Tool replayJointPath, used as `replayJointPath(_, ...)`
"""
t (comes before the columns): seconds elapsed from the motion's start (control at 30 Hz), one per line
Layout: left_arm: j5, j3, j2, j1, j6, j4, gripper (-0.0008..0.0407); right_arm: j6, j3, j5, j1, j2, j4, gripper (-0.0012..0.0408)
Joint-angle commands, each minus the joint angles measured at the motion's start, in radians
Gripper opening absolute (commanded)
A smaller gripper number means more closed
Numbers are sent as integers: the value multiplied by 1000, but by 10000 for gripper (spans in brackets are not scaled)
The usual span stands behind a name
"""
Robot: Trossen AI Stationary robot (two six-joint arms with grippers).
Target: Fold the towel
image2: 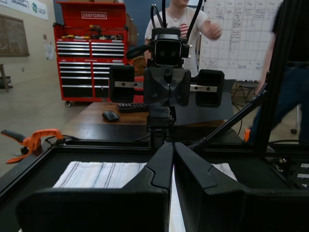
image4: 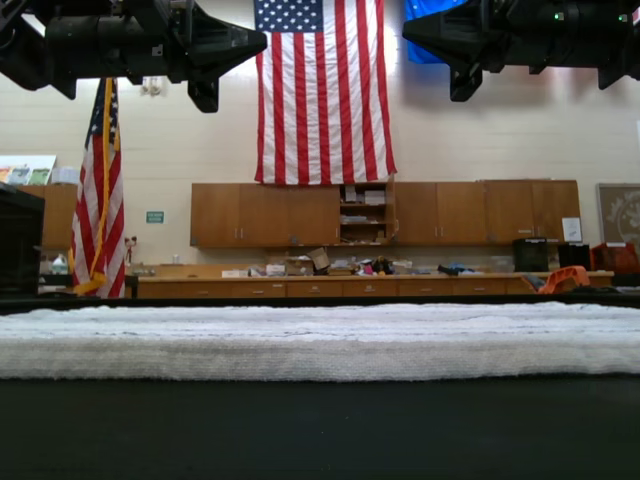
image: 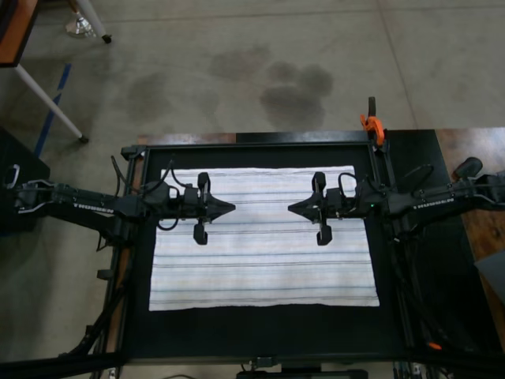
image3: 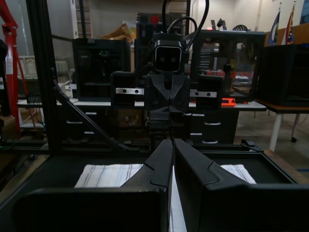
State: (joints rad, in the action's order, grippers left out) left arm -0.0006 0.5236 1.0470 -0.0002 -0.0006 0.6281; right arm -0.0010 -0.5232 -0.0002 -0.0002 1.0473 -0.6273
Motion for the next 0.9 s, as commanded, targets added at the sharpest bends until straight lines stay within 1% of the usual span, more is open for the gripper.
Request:
replayJointPath(0.0, 0, 0, 0, 0, 1, 0, 0, 0, 0, 0, 0, 0, -2, 0)
replayJointPath(0.17, 0, -1, 3, 0, -3, -5, 0, 1, 0, 0, -1, -3, 32, 1)
replayJointPath(0.4, 0, -1, 3, 0, -3, -45, 0, 1, 0, 0, -1, -3, 83, 1)
replayJointPath(0.5, 0, -2, 4, 0, -3, -57, 0, 1, -14, 0, -1, -3, 133, 1)
replayJointPath(0.6, 0, -2, 3, 0, -3, -58, 0, 1, -22, 0, -1, -3, 158, 1)
replayJointPath(0.87, 0, -2, 3, 0, -3, -59, 0, 1, -20, 0, -1, -2, 164, 1)
